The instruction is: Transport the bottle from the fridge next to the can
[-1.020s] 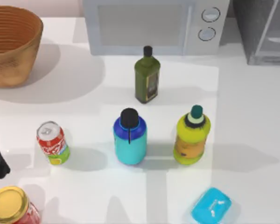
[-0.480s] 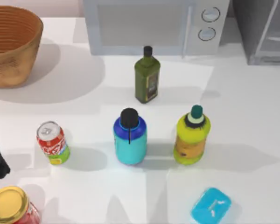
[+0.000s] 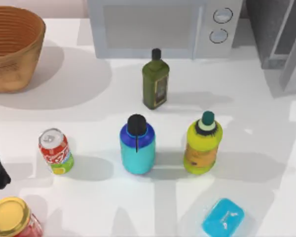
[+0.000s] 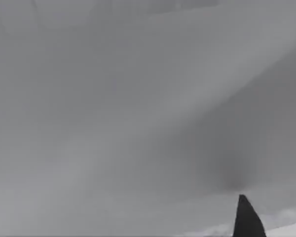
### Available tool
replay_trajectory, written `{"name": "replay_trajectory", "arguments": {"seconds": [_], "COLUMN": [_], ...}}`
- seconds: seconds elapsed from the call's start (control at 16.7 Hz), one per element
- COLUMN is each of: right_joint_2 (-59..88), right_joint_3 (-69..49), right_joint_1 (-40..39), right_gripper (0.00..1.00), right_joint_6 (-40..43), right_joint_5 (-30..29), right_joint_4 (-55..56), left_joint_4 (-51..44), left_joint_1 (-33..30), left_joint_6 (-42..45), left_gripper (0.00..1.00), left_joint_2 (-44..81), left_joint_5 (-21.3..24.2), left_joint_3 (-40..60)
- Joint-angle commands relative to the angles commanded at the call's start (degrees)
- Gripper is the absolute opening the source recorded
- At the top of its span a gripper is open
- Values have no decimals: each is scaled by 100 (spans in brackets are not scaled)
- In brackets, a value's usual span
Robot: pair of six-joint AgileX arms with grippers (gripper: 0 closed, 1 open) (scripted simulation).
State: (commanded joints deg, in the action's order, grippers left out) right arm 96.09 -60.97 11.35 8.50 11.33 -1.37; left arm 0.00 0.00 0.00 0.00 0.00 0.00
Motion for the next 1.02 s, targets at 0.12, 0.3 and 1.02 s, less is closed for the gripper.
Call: {"name": "replay_trajectory", "arguments": {"seconds": [0.12,0.3,1.02], "right_joint_2": [-175,-329,942], "right_joint_3": [226,411,-1119], "right_joint_1": [-576,-977,-912], "right_gripper": [100,100,100], "right_joint_6": [-436,-788,-790], "right_joint_5": [-515,-909,-966], "right_joint_4": [249,454,154], "left_joint_4": [0,0,0], "left_joint_1": [0,0,0], "left_joint_6": [0,0,0], "left_gripper": [100,100,100], "left_joint_2": [0,0,0], "left_joint_5": [0,0,0], "left_joint_3": [0,0,0]}}
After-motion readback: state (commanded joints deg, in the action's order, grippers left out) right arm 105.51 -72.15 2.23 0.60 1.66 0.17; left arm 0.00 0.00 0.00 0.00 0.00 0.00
